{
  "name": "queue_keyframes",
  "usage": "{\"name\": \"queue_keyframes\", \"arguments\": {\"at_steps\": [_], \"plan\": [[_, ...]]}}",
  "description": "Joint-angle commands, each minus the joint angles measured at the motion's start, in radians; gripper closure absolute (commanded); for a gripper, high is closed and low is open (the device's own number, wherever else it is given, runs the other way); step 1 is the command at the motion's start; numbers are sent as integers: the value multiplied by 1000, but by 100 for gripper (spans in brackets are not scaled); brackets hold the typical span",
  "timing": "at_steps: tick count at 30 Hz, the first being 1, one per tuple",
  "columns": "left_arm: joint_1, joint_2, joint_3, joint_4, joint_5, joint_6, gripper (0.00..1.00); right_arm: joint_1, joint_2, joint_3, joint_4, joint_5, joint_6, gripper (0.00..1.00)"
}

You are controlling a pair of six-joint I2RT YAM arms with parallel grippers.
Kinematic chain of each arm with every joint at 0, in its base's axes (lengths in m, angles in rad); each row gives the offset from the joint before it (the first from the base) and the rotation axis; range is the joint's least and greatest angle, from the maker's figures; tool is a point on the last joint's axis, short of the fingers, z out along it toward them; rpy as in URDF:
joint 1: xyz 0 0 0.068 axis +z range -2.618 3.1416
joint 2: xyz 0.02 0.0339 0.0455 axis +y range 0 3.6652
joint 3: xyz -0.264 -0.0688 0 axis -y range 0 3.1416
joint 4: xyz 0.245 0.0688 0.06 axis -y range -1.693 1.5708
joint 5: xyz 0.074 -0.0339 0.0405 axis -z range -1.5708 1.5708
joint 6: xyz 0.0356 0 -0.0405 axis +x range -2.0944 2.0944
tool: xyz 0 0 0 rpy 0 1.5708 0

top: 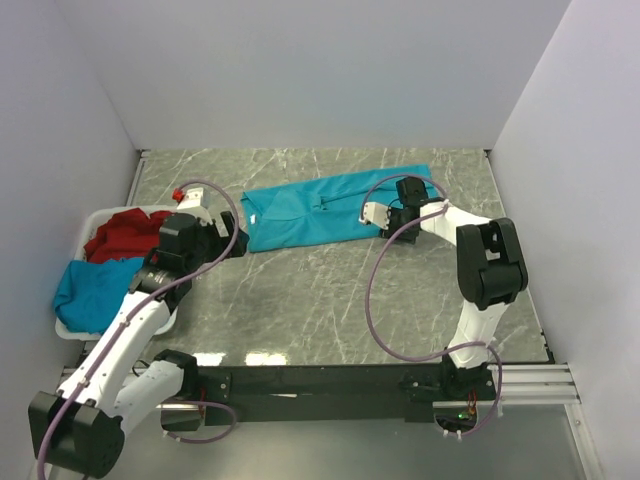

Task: Fold and stack the t-shirts
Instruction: Fold the tshirt

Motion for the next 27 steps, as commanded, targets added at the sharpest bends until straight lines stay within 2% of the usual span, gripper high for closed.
{"name": "queue_keyframes", "arguments": {"at_steps": [1,4,7,10,11,13,18,20,22,24,27], "plan": [[6,-38,-1,26,47,-66,6,12,38,9,64,102,28,51],[6,-52,8,21,49,-83,6,25,68,16,77,139,46,55],[6,-64,14,15,58,-78,6,39,105,39,77,183,82,63],[6,-72,9,9,70,-75,6,47,107,33,77,185,96,80],[6,-78,6,10,73,-77,6,47,105,25,80,183,99,91],[6,-81,-6,10,73,-80,6,51,90,16,66,177,105,100],[6,-81,-32,27,95,-130,5,97,-25,-85,-55,140,132,100],[6,-63,-53,45,99,-175,5,178,-106,-166,-151,126,113,100],[6,-43,-69,62,111,-201,5,252,-192,-249,-172,160,137,100],[6,-12,-73,84,119,-225,5,378,-241,-328,-230,137,172,100],[8,17,-67,96,127,-241,6,563,-324,-353,-291,27,298,100]]}}
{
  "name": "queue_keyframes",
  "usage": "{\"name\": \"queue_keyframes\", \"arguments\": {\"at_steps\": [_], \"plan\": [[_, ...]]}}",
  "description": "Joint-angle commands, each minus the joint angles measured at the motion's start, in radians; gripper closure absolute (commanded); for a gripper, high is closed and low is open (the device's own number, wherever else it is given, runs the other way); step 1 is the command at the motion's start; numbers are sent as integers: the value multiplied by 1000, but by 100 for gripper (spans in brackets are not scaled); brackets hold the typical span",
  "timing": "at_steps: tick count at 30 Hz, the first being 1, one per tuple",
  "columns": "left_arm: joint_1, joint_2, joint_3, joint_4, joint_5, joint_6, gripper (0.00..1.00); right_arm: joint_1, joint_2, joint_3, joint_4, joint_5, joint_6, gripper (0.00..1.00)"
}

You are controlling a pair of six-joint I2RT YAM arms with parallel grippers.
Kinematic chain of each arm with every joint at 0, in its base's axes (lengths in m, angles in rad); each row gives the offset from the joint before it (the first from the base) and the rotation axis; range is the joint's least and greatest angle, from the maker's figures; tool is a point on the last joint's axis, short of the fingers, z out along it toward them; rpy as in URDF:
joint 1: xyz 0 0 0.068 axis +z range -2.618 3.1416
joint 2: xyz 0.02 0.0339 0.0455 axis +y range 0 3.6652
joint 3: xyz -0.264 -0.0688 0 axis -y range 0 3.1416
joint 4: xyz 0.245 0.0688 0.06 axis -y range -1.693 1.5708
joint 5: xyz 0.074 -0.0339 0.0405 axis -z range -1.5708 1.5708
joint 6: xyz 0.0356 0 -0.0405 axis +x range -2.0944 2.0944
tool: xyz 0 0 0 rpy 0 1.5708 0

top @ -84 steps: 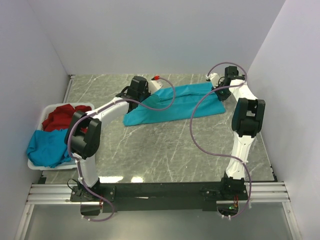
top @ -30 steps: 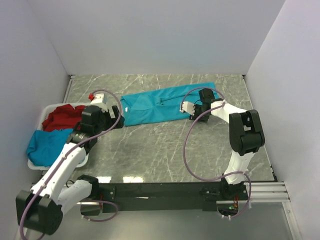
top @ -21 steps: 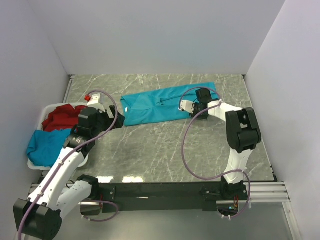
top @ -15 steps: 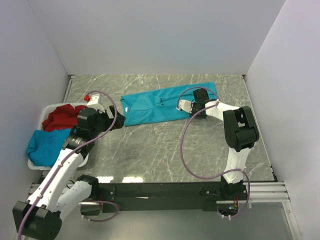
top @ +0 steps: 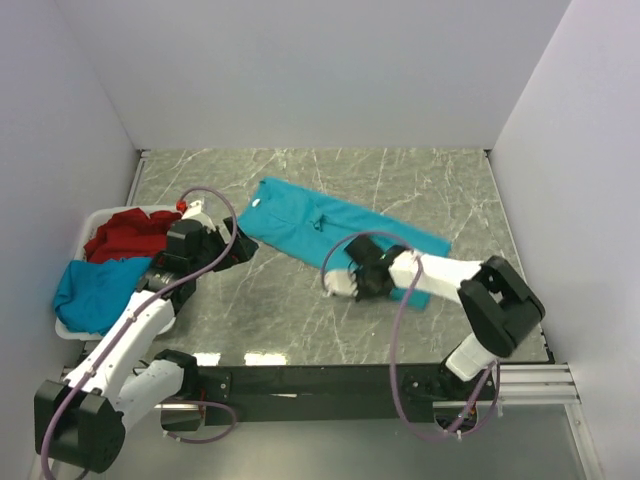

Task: Fold and stack the t-shirts
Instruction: Fold the tshirt

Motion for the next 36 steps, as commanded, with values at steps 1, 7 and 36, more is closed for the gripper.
{"name": "queue_keyframes", "arguments": {"at_steps": [1,7,36], "plan": [[6,17,4,72,24,-56,5,174,-72,-34,-171,-149,194,99],[7,54,4,81,-13,-123,7,305,-67,195,-297,-258,357,51],[76,1067,665,-75,-185,-205,69,-382,330,756,-91,-742,951,45]]}}
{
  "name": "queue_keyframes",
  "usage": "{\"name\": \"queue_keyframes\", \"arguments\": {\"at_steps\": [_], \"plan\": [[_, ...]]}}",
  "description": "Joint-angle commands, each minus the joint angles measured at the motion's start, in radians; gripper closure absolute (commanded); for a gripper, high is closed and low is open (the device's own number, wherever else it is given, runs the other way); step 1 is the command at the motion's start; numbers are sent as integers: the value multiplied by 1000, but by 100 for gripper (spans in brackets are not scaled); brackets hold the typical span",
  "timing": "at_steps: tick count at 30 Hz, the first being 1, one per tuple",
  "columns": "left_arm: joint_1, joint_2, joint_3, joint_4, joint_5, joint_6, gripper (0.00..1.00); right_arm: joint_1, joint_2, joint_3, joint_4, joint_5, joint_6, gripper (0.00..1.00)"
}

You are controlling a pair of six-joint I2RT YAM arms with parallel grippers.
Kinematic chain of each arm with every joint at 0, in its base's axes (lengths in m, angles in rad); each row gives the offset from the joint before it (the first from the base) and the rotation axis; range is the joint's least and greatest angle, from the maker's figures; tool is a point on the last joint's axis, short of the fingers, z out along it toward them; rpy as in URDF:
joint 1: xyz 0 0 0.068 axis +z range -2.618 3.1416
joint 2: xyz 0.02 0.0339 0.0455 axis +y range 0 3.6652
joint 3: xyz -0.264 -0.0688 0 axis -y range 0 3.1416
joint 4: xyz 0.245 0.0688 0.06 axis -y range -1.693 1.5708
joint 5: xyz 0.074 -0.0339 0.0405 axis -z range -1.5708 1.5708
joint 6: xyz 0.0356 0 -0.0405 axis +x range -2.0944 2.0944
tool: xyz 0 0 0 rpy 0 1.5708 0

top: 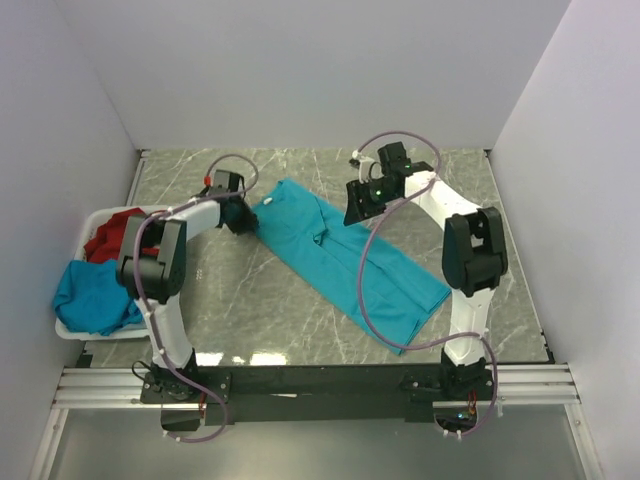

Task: Fold and stack the t-shirts
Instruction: Fold the tshirt

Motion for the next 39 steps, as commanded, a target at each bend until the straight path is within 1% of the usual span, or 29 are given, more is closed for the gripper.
{"name": "queue_keyframes", "arguments": {"at_steps": [1,3,4,6,7,8,10,11,12,14,17,18,19,21,22,24,25,27,28,29,30,31,32,33,34,35,36,37,39], "plan": [[13,122,147,-91,-113,50,71,-32,-105,-2,35,-82,16,45],[32,168,259,-106,-108,87,76,-40,-136,-4,27,-89,7,45],[53,214,301,-111,-66,132,83,-48,-148,-13,29,-95,3,45],[79,264,426,-100,-6,171,89,-52,-186,-27,38,-93,-11,45],[91,321,471,-102,49,179,100,-55,-200,-41,44,-90,-11,45],[111,351,567,-108,73,180,100,-60,-213,-44,47,-89,-14,45],[124,435,653,-99,141,182,99,-65,-243,-54,44,-89,-36,44],[131,461,739,-92,175,185,98,-66,-255,-61,36,-86,-49,44],[133,484,784,-89,194,182,96,-65,-281,-68,27,-87,-100,44],[139,534,896,-77,247,170,84,-65,-314,-108,3,-104,-178,43],[142,514,971,-39,272,176,58,-65,-404,-212,1,-122,-354,43],[142,491,971,-27,263,192,43,-63,-467,-247,16,-121,-435,43],[142,424,965,-1,242,234,37,-63,-504,-327,31,-122,-477,43],[142,335,898,38,193,312,26,-63,-613,-404,70,-141,-625,42],[142,236,863,64,179,338,25,-66,-648,-482,90,-167,-669,41],[142,126,728,166,188,381,16,-63,-758,-563,180,-197,-779,33],[142,24,682,196,191,425,11,-63,-795,-655,234,-225,-789,19],[144,-75,536,297,202,436,1,-63,-866,-738,369,-245,-815,6],[145,-162,486,323,224,424,0,-63,-872,-789,383,-259,-833,1],[154,-201,386,349,261,414,0,-65,-860,-792,336,-282,-865,1],[164,-233,343,393,345,410,0,-65,-843,-760,284,-291,-951,2],[180,-283,306,408,507,409,1,-66,-820,-733,201,-305,-1035,2],[181,-305,245,403,572,407,1,-66,-796,-705,102,-314,-1141,4],[178,-327,215,382,634,447,10,-65,-747,-678,-45,-287,-1316,7],[141,-383,176,363,700,482,12,-65,-730,-677,-78,-264,-1365,7],[109,-420,87,336,699,549,13,-66,-705,-680,-97,-244,-1405,7],[61,-464,39,293,676,750,13,-66,-697,-697,-88,-195,-1445,8],[-61,-551,-7,182,645,892,13,-65,-691,-705,-79,-176,-1456,8],[-204,-645,-165,98,495,1186,14,-66,-664,-711,-73,-130,-1475,8]]}}
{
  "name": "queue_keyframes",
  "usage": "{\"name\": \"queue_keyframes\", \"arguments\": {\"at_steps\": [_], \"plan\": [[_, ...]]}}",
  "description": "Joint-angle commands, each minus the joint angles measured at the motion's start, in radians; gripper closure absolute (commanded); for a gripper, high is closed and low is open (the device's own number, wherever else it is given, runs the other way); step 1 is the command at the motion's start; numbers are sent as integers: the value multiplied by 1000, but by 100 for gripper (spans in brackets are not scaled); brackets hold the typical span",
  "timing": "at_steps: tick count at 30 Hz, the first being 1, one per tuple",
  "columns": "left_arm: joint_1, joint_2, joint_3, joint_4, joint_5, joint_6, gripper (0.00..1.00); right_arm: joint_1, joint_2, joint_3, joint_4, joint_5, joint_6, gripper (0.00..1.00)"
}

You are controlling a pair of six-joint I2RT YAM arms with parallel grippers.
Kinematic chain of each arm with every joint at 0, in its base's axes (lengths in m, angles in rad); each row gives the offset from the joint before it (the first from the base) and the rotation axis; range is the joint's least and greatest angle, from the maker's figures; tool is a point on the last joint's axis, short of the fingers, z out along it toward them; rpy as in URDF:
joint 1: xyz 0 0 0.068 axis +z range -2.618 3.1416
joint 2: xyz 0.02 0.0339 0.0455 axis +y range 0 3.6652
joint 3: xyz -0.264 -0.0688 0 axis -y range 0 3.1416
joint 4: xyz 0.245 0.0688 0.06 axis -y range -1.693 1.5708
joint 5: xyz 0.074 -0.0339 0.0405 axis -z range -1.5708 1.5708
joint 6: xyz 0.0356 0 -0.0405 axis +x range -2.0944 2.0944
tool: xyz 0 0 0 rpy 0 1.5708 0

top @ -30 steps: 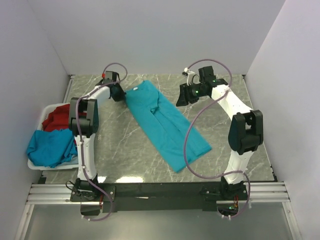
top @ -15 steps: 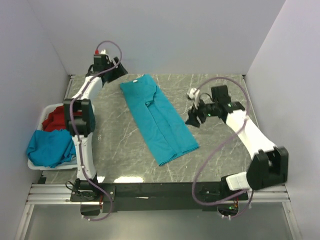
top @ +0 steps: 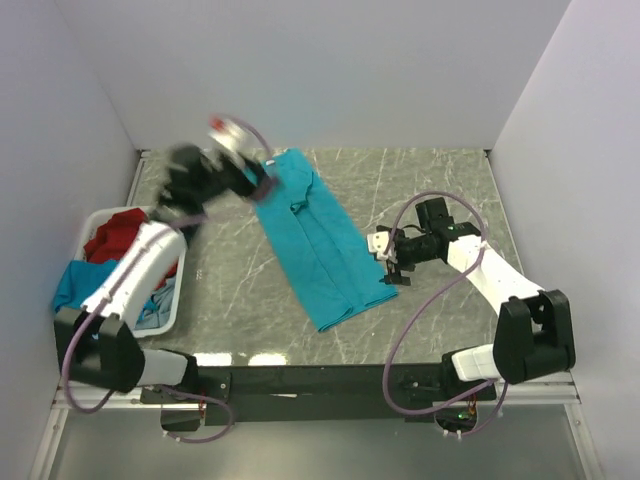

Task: Fold and stack the t-shirts
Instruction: Fold the tshirt

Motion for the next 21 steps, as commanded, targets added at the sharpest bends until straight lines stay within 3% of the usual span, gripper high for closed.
{"name": "queue_keyframes", "arguments": {"at_steps": [1,2,5,10,16,21], "plan": [[-322,-173,-226,-198,-53,512,14,-3,24,8,-81,72,-191,9],[-369,-209,-336,-194,-61,534,15,-3,41,14,-99,72,-191,9],[-524,-297,-478,-169,-99,497,21,-7,53,13,-110,55,-191,11],[-783,-286,-603,-111,-312,411,23,-9,56,4,-113,58,-167,12],[-895,-109,-589,-11,-481,413,25,-9,73,2,-137,50,-163,12],[-914,-16,-563,44,-535,428,27,-9,84,-8,-145,66,-179,14]]}}
